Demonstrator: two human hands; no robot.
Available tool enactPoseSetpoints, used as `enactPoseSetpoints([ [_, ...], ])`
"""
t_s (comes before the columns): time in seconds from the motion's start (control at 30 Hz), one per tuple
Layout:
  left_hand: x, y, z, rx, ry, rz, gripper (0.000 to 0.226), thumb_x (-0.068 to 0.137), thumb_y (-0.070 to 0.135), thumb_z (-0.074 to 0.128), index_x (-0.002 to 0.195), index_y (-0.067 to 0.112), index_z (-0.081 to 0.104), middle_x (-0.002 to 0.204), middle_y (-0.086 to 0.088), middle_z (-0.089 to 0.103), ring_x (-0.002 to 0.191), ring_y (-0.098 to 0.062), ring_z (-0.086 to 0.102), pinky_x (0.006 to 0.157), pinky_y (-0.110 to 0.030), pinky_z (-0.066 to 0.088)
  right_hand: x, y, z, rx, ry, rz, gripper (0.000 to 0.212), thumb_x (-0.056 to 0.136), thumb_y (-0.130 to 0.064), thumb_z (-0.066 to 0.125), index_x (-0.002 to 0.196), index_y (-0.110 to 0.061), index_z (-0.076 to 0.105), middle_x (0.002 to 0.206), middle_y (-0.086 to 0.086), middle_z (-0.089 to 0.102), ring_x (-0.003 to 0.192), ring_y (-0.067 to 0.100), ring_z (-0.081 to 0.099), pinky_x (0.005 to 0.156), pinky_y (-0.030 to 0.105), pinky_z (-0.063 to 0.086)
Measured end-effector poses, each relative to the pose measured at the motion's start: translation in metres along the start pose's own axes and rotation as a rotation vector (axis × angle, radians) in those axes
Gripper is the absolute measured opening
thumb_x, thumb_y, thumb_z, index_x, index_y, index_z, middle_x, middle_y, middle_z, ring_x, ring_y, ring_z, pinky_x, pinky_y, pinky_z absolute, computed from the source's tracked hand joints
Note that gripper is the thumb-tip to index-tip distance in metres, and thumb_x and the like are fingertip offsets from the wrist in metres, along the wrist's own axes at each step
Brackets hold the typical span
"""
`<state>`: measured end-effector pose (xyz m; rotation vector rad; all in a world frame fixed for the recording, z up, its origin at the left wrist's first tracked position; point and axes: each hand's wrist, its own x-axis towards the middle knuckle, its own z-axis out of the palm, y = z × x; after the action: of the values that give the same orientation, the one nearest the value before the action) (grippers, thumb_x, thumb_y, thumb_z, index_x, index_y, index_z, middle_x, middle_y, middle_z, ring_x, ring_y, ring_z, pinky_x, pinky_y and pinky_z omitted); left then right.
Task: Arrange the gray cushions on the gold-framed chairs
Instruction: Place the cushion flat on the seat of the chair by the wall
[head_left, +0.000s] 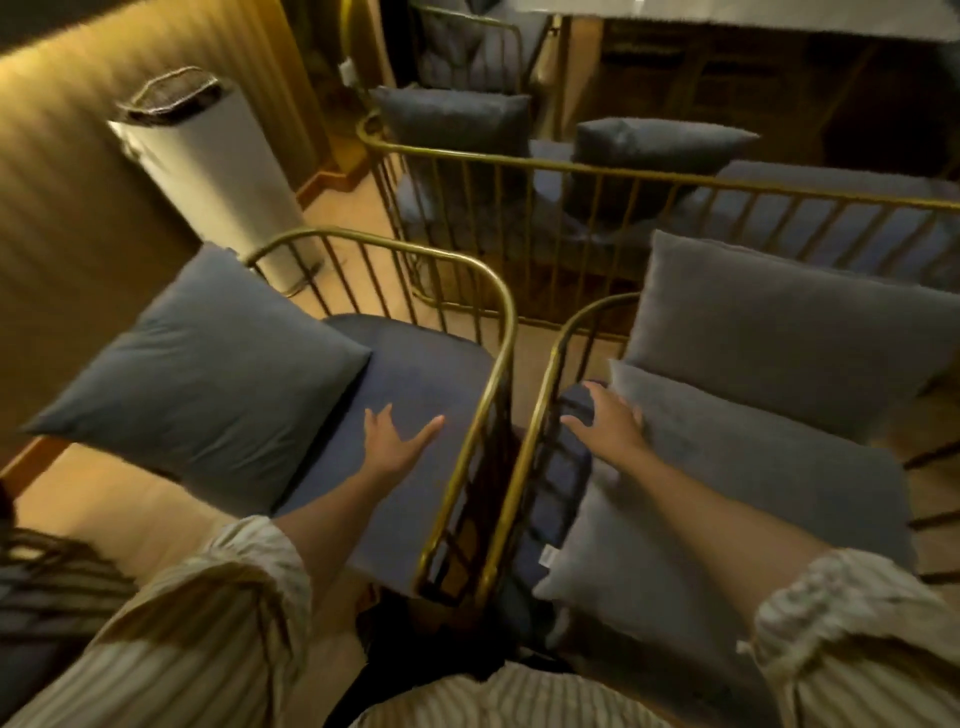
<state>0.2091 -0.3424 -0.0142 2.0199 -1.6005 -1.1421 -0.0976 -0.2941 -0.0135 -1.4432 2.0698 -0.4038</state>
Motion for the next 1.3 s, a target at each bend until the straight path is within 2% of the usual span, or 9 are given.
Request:
enactPoseSetpoints([
  [0.17, 0.033, -0.065, -0.087, -0.037, 0.179, -0.118, 0.084, 0.094, 0.058, 0.045, 0.152, 0.001, 0.025, 0.164, -0.019, 0.011, 0.152, -0.035, 0.010, 0.120, -0.046, 0.017, 0.032, -0.100, 0.046, 0.000, -0.081, -0.078, 0.067, 0.089, -0.042, 0.063, 0.148, -0.021, 0.038, 0.147, 0.009, 0.050, 0.139, 0.030, 0.042, 0.119, 0.051, 0.020],
  [0.33, 0.071, -0.144, -0.173, -0.084, 0.273, -0.252, 0.091, 0.089, 0.069, 0.043, 0.149, 0.001, 0.032, 0.159, -0.022, 0.025, 0.143, -0.043, 0.030, 0.116, -0.054, 0.029, 0.056, -0.197, 0.099, 0.115, -0.137, -0.200, 0.061, 0.090, -0.038, 0.064, 0.144, -0.019, 0.044, 0.147, 0.005, 0.050, 0.137, 0.025, 0.045, 0.113, 0.049, 0.035],
  [0.47, 0.116, -0.214, -0.238, -0.177, 0.265, -0.343, 0.116, 0.071, 0.089, 0.040, 0.144, 0.000, 0.037, 0.151, -0.023, 0.038, 0.135, -0.045, 0.042, 0.108, -0.057, 0.041, 0.086, -0.272, 0.147, 0.126, -0.185, -0.206, 0.058, 0.091, -0.034, 0.065, 0.143, -0.018, 0.045, 0.147, 0.005, 0.051, 0.136, 0.024, 0.047, 0.112, 0.049, 0.037],
  [0.6, 0.142, -0.240, -0.299, -0.291, 0.347, -0.424, 0.094, 0.085, 0.055, 0.064, 0.151, 0.002, 0.024, 0.156, -0.021, 0.031, 0.140, -0.043, 0.036, 0.111, -0.056, 0.038, 0.113, -0.333, 0.188, 0.165, -0.237, -0.148, 0.056, 0.092, -0.028, 0.065, 0.143, -0.015, 0.045, 0.148, 0.008, 0.049, 0.138, 0.026, 0.044, 0.111, 0.043, 0.040],
  [0.7, 0.167, -0.258, -0.333, -0.451, 0.392, -0.487, 0.093, 0.084, 0.052, 0.066, 0.151, 0.005, 0.023, 0.156, -0.017, 0.034, 0.140, -0.040, 0.037, 0.111, -0.053, 0.039, 0.131, -0.373, 0.215, 0.178, -0.275, -0.107, 0.058, 0.093, -0.024, 0.064, 0.145, -0.010, 0.042, 0.151, 0.011, 0.044, 0.140, 0.028, 0.041, 0.109, 0.038, 0.038],
  [0.93, 0.227, -0.267, -0.362, -0.799, 0.454, -0.718, 0.104, 0.083, 0.073, 0.048, 0.155, 0.008, 0.010, 0.157, -0.015, 0.032, 0.138, -0.039, 0.041, 0.110, -0.051, 0.041, 0.183, -0.441, 0.269, 0.236, -0.372, 0.017, 0.066, 0.092, -0.026, 0.067, 0.148, -0.011, 0.036, 0.152, 0.015, 0.040, 0.139, 0.030, 0.041, 0.108, 0.039, 0.039],
  [1.07, 0.253, -0.283, -0.365, -0.945, 0.436, -0.809, 0.101, 0.084, 0.069, 0.053, 0.156, 0.019, 0.003, 0.160, -0.012, 0.028, 0.141, -0.040, 0.036, 0.110, -0.057, 0.039, 0.220, -0.473, 0.288, 0.273, -0.372, 0.043, 0.069, 0.090, -0.035, 0.068, 0.147, -0.011, 0.037, 0.150, 0.015, 0.042, 0.136, 0.029, 0.044, 0.107, 0.041, 0.042],
  [1.17, 0.275, -0.295, -0.373, -1.025, 0.362, -0.890, 0.095, 0.084, 0.064, 0.058, 0.156, 0.026, 0.008, 0.161, -0.008, 0.026, 0.143, -0.041, 0.032, 0.110, -0.064, 0.034, 0.251, -0.494, 0.298, 0.304, -0.327, 0.046, 0.075, 0.088, -0.045, 0.067, 0.147, -0.011, 0.037, 0.148, 0.013, 0.044, 0.135, 0.028, 0.045, 0.107, 0.044, 0.043],
  [1.3, 0.303, -0.315, -0.378, -1.044, 0.289, -0.984, 0.097, 0.081, 0.066, 0.060, 0.156, 0.028, 0.012, 0.160, -0.008, 0.028, 0.143, -0.042, 0.031, 0.109, -0.068, 0.032, 0.289, -0.522, 0.315, 0.370, -0.323, 0.061, 0.084, 0.089, -0.049, 0.064, 0.153, -0.012, 0.025, 0.157, 0.011, 0.034, 0.142, 0.028, 0.037, 0.111, 0.044, 0.038],
])
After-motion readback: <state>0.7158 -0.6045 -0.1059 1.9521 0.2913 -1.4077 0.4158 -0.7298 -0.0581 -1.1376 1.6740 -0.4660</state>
